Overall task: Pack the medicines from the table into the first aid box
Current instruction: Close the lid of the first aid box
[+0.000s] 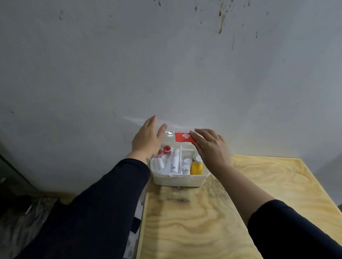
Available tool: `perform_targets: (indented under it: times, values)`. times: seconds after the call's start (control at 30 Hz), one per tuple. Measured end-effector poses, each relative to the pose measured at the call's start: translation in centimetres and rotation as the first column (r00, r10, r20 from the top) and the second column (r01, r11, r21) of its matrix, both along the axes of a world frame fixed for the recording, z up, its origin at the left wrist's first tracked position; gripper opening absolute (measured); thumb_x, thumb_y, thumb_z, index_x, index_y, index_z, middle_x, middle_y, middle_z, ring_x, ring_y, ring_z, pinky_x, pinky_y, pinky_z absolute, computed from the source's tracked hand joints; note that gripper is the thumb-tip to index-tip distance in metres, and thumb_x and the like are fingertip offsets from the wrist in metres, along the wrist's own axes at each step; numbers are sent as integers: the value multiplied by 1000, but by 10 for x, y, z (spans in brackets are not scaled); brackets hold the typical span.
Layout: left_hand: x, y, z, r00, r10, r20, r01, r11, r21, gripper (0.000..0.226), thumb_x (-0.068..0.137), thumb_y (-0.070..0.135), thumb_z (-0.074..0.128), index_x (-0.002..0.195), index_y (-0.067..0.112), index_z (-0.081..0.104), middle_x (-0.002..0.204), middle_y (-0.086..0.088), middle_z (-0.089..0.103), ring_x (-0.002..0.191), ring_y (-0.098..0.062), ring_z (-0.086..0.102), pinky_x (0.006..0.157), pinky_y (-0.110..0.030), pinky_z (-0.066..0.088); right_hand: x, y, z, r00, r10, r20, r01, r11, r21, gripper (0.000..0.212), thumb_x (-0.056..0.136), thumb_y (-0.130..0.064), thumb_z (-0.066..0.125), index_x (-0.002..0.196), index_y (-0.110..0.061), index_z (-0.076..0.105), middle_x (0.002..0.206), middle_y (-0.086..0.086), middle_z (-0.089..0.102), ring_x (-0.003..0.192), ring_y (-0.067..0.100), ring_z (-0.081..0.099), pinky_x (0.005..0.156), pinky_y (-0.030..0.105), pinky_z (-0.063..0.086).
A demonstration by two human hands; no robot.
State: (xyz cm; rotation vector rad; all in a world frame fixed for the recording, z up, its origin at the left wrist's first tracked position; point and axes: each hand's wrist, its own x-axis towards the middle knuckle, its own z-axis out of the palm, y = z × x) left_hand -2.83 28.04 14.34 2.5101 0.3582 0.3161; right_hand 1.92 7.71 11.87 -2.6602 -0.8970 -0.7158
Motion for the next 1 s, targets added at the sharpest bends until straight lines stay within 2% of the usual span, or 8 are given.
perform_targets:
  times: [0.27, 0.4, 0.5, 0.57, 0.63, 0.7, 0.8, 1.0]
  values:
    - [-27, -32, -42, 983, -119, -136, 142, 974, 174, 62, 101, 50, 28, 154, 18, 23, 161, 3, 24, 148, -16, 23, 115, -34, 28, -44, -14, -47, 998, 55, 34, -54, 998, -39, 27, 87, -33, 54, 108, -25, 69, 111, -5, 71, 97, 21, 61, 67, 33, 52]
    - [-38, -39, -66, 968, -150, -202, 191, 961, 198, 63, 101, 51, 30, 155, 20, 19, 163, 5, 18, 149, -17, 18, 115, -35, 29, -56, -18, -70, 999, 35, -35, -40, 986, -162, 30, 77, -29, 77, 106, -29, 71, 111, -5, 70, 99, 23, 62, 66, 32, 52]
    - [-38, -41, -75, 967, -151, -207, 200, 950, 240, 64, 101, 50, 31, 155, 19, 16, 164, 5, 12, 151, -17, 13, 117, -35, 24, -58, -19, -73, 999, 32, -20, -35, 986, -163, 26, 87, -38, 56, 107, -31, 70, 114, -5, 68, 105, 20, 53, 69, 32, 51]
    - [-37, -39, -76, 965, -160, -206, 216, 932, 292, 66, 101, 49, 33, 156, 17, 14, 164, 2, 10, 151, -19, 12, 119, -34, 20, -58, -17, -70, 997, 27, -68, -36, 991, -130, 38, 91, -44, 41, 112, -28, 68, 117, -4, 66, 110, 20, 52, 78, 33, 51]
    - [-34, -36, -76, 956, -185, -226, 257, 902, 346, 70, 100, 50, 35, 156, 16, 9, 165, 0, 5, 151, -18, 7, 121, -32, 12, -53, -15, -67, 983, -10, -182, -9, 995, -102, 48, 93, -45, 36, 129, -21, 58, 134, 1, 58, 127, 23, 48, 97, 38, 47]
    - [-30, -33, -77, 946, -206, -252, 291, 880, 375, 75, 99, 51, 36, 156, 16, 3, 165, -1, -1, 152, -17, 0, 120, -30, 2, -44, -15, -66, 932, -59, -359, -2, 986, -169, 63, 96, -50, 30, 149, -17, 26, 158, 3, 26, 148, 21, 19, 119, 40, 21]
    - [-25, -33, -80, 931, -209, -298, 328, 838, 435, 81, 98, 52, 37, 155, 13, -5, 164, -4, -10, 151, -18, -8, 118, -30, -7, -32, -13, -67, 881, -106, -461, -43, 953, -300, 73, 97, -51, 28, 152, -16, -5, 162, 2, -8, 149, 19, -13, 122, 43, -1]
    - [4, -36, -85, 930, -192, -315, 323, 833, 449, 83, 98, 50, 38, 154, 11, -10, 163, -7, -13, 150, -20, -12, 124, -37, -2, -3, -9, -63, 882, -148, -447, -30, 930, -367, 75, 97, -51, 30, 151, -16, -9, 161, 4, -13, 148, 20, -17, 122, 44, 0]
